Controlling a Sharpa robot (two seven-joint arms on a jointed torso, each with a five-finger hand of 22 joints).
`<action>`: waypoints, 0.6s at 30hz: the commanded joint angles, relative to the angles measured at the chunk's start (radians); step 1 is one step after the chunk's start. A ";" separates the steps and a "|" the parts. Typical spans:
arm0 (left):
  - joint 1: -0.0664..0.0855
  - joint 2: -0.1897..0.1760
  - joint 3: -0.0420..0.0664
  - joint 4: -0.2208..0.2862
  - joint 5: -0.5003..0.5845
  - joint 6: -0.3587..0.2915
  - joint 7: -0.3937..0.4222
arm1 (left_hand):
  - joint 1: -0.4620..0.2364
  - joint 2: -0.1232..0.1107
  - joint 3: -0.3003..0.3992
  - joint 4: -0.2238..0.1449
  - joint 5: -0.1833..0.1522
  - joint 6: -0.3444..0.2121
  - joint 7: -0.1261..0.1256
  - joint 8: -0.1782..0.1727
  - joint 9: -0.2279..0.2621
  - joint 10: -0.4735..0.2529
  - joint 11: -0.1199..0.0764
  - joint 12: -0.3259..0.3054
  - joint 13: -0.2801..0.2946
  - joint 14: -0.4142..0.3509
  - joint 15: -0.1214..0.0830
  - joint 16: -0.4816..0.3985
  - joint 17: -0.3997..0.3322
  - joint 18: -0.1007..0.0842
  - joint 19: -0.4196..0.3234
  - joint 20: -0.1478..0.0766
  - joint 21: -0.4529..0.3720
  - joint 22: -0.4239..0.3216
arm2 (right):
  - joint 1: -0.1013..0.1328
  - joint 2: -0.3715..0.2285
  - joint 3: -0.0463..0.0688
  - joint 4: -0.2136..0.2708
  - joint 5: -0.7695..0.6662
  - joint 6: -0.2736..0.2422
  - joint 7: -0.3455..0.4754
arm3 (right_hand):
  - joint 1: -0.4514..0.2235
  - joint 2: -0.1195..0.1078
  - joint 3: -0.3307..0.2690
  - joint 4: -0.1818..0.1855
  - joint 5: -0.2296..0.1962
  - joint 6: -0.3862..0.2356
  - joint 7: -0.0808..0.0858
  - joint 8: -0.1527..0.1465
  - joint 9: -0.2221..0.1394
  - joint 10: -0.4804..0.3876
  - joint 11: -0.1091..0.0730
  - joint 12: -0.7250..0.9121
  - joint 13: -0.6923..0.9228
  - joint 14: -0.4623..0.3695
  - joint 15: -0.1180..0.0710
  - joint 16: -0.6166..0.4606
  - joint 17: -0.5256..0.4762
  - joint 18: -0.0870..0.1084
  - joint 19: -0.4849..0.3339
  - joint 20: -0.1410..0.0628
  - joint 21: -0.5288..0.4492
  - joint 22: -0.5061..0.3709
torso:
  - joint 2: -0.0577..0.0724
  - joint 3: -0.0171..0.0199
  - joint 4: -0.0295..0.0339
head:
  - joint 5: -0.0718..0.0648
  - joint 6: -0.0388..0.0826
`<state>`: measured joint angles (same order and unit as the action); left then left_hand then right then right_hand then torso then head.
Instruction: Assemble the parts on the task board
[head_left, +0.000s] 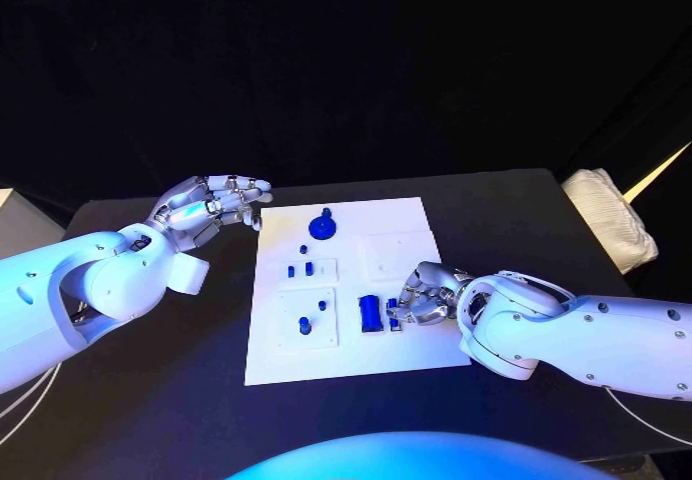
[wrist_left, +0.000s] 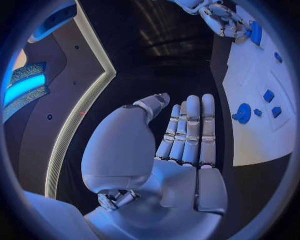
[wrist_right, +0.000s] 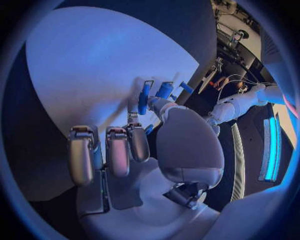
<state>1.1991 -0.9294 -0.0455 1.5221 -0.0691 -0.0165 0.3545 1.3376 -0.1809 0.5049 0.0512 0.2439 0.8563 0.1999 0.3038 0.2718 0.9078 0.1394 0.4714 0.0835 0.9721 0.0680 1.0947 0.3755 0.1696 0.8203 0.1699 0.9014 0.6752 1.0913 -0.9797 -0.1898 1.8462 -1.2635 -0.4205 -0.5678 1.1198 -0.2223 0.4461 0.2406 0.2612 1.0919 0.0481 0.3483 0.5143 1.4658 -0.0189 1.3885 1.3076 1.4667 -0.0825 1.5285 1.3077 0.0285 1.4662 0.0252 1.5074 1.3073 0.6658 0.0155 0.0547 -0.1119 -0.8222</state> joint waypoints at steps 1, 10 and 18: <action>0.001 0.000 0.001 0.003 0.005 0.018 0.002 | -0.010 0.002 -0.002 0.007 -0.002 0.001 -0.003 0.004 -0.002 -0.007 -0.001 0.006 -0.001 0.006 0.002 -0.003 -0.002 0.014 0.007 0.002 -0.002 -0.001 | -0.006 0.004 -0.001 0.004 -0.015 0.039 0.001 | -0.006 0.003 0.000 0.007 -0.004 0.001 0.002 -0.004 0.001 0.053 -0.006 0.000 0.166 0.088 -0.005 0.005 0.181 -0.017 0.093 -0.004 -0.001 0.248 | -0.001 0.0004 0.0010 | 0.001 -0.003; 0.001 -0.001 0.001 0.003 0.005 0.019 0.001 | -0.010 0.002 -0.002 0.007 -0.002 0.001 -0.003 0.004 -0.002 -0.007 -0.001 0.006 -0.001 0.006 0.002 -0.003 -0.002 0.014 0.007 0.002 -0.002 -0.001 | -0.012 0.003 -0.001 0.008 -0.020 0.049 0.002 | 0.003 0.005 0.003 -0.001 -0.003 0.000 0.000 -0.005 0.001 0.053 -0.008 -0.001 0.166 0.088 -0.006 0.005 0.182 -0.017 0.093 -0.005 0.000 0.248 | 0.000 -0.0005 0.0002 | 0.003 -0.005; 0.001 -0.001 0.001 0.003 0.005 0.020 -0.002 | -0.010 0.002 -0.002 0.007 -0.002 0.001 -0.003 0.004 -0.002 -0.007 -0.001 0.006 -0.001 0.006 0.002 -0.003 -0.002 0.014 0.007 0.002 -0.002 -0.001 | -0.017 -0.002 -0.001 0.020 -0.047 0.025 0.006 | -0.016 -0.009 -0.017 0.007 -0.012 -0.001 0.004 -0.007 0.000 0.053 -0.005 -0.003 0.165 0.088 -0.004 0.004 0.180 -0.016 0.093 -0.005 -0.004 0.247 | 0.000 0.0004 0.0005 | 0.003 -0.004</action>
<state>1.1992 -0.9316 -0.0455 1.5224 -0.0691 -0.0147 0.3505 1.3376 -0.1809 0.5049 0.0512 0.2439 0.8563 0.1998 0.3038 0.2718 0.9078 0.1394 0.4714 0.0836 0.9721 0.0680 1.0947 0.3756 0.1695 0.8203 0.1699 0.9014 0.6751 1.0794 -0.9831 -0.1879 1.8595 -1.2861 -0.4094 -0.5693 1.1114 -0.2308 0.4371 0.2484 0.2534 1.0911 0.0489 0.3483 0.5152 1.4658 -0.0188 1.3884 1.3076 1.4666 -0.0824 1.5284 1.3075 0.0287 1.4662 0.0252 1.5073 1.3081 0.6655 0.0152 0.0549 -0.1084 -0.8264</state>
